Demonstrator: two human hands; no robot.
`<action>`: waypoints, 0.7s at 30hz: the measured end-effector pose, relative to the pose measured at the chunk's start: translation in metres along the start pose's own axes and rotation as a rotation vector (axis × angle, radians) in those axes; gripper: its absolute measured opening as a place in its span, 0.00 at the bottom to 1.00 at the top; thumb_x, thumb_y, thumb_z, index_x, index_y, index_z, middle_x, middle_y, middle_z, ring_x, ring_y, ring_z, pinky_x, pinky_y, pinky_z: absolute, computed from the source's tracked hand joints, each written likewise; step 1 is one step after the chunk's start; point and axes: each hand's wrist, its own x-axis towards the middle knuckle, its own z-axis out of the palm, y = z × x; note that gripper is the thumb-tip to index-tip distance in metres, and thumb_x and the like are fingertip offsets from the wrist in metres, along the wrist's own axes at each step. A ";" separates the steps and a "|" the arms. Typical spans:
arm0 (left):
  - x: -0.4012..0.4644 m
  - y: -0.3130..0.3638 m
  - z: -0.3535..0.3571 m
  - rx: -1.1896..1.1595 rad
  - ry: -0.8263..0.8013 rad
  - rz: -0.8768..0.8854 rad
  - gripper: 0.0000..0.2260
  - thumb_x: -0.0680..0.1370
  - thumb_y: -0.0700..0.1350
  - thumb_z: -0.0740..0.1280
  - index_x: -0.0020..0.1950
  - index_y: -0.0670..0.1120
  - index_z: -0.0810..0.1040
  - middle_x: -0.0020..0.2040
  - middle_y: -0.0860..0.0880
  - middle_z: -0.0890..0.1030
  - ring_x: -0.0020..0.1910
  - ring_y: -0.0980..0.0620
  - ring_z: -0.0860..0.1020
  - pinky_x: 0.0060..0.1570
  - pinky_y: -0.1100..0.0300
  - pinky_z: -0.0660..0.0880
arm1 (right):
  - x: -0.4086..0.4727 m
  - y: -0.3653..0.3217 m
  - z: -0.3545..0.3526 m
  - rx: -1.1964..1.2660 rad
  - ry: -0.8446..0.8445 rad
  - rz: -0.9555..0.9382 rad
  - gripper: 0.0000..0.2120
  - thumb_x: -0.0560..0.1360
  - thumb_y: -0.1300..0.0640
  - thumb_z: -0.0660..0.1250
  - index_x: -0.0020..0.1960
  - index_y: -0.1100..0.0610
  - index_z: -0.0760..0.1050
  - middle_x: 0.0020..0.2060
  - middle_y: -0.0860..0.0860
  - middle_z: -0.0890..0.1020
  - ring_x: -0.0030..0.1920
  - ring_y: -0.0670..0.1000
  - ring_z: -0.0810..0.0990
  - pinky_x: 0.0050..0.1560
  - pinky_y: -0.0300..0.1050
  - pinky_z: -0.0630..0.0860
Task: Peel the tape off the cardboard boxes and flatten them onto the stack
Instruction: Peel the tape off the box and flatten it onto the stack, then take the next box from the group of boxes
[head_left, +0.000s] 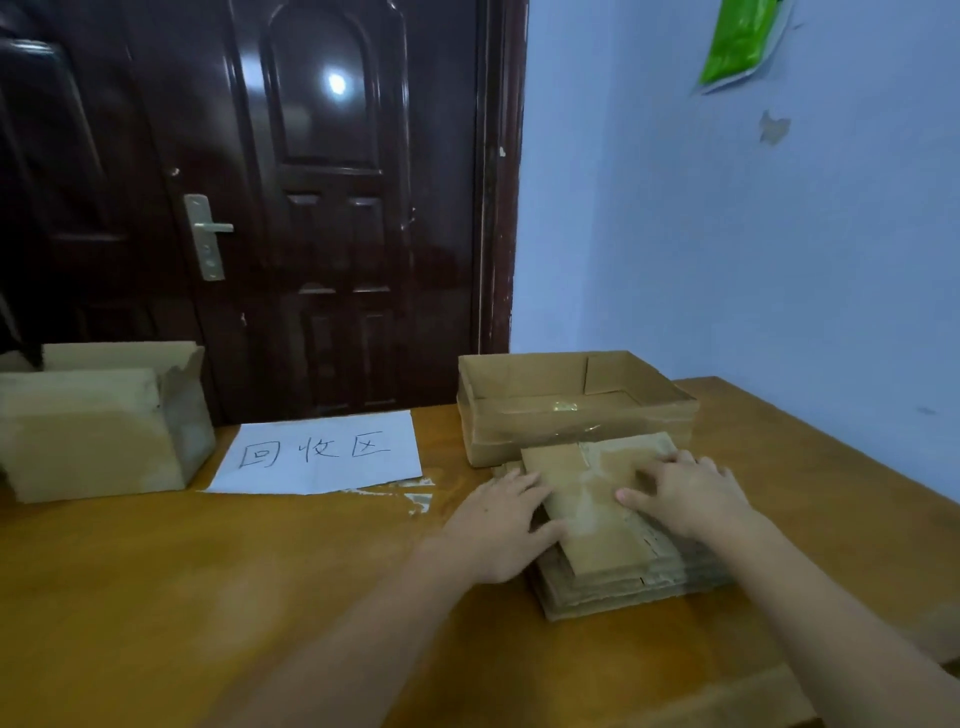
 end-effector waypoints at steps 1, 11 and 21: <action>-0.010 -0.009 -0.008 0.017 0.022 -0.010 0.31 0.83 0.67 0.54 0.84 0.56 0.56 0.84 0.55 0.54 0.83 0.53 0.49 0.76 0.54 0.46 | -0.002 -0.008 -0.009 -0.051 0.058 -0.022 0.31 0.77 0.30 0.59 0.73 0.45 0.70 0.73 0.54 0.70 0.71 0.58 0.69 0.73 0.60 0.64; -0.164 -0.139 -0.101 0.215 0.230 -0.318 0.30 0.84 0.63 0.58 0.83 0.51 0.60 0.84 0.52 0.57 0.83 0.52 0.53 0.81 0.52 0.52 | -0.033 -0.240 -0.051 0.283 0.279 -0.772 0.25 0.80 0.45 0.66 0.75 0.48 0.69 0.77 0.45 0.66 0.75 0.46 0.64 0.71 0.47 0.68; -0.278 -0.259 -0.165 0.365 0.287 -0.601 0.30 0.84 0.62 0.58 0.83 0.50 0.59 0.84 0.48 0.57 0.82 0.48 0.54 0.80 0.52 0.51 | -0.046 -0.440 -0.053 0.344 0.174 -1.029 0.31 0.82 0.47 0.64 0.81 0.50 0.57 0.81 0.49 0.58 0.81 0.50 0.54 0.77 0.45 0.55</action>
